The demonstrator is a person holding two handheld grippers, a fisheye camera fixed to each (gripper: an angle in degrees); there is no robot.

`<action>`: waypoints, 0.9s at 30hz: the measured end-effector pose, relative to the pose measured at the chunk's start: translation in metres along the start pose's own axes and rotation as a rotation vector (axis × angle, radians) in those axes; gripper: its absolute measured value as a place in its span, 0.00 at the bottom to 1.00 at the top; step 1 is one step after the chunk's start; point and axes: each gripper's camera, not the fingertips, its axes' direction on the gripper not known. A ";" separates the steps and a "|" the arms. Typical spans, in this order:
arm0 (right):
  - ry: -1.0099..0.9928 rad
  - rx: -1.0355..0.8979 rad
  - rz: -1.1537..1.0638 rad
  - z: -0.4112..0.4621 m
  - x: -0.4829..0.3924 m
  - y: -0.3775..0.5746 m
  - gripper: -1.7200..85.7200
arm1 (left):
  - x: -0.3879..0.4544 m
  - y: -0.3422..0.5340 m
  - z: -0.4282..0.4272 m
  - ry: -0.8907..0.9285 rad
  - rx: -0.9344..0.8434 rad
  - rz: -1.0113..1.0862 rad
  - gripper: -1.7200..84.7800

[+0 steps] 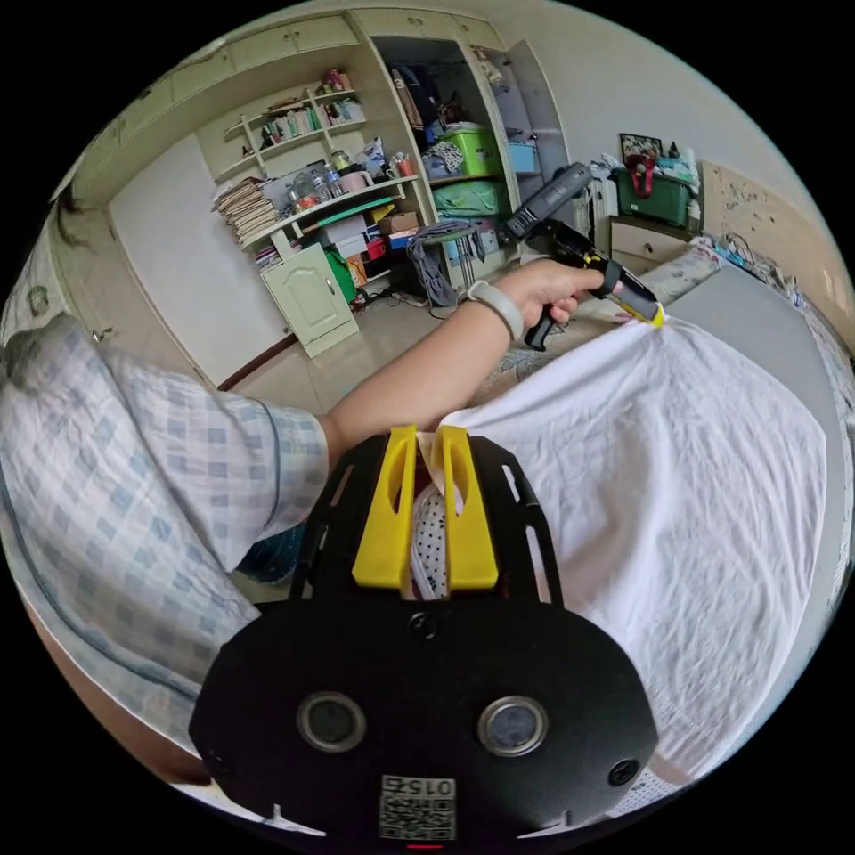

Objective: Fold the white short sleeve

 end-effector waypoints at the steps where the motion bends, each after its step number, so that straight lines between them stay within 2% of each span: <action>1: 0.013 0.012 -0.026 -0.005 -0.003 0.000 0.09 | -0.002 0.004 0.002 0.022 0.010 -0.010 0.02; 8: 0.013 0.096 -0.017 -0.037 0.012 -0.001 0.08 | -0.003 0.032 0.006 0.097 0.065 -0.044 0.02; 12: 0.023 0.039 0.036 -0.024 0.029 -0.003 0.06 | 0.004 0.043 0.012 0.081 0.059 -0.039 0.02; 14: -0.045 -0.021 0.079 -0.009 0.036 -0.008 0.03 | 0.007 0.051 0.016 0.078 0.056 -0.039 0.03; 21: -0.073 -0.015 0.034 -0.006 0.033 -0.019 0.02 | 0.014 0.075 0.022 0.091 0.059 -0.042 0.03; 24: -0.141 -0.008 0.071 -0.016 0.049 -0.019 0.03 | 0.020 0.087 0.021 0.084 0.065 -0.033 0.04; 27: -0.386 0.053 0.038 -0.032 0.056 -0.013 0.06 | 0.024 0.098 0.021 0.059 0.061 -0.034 0.06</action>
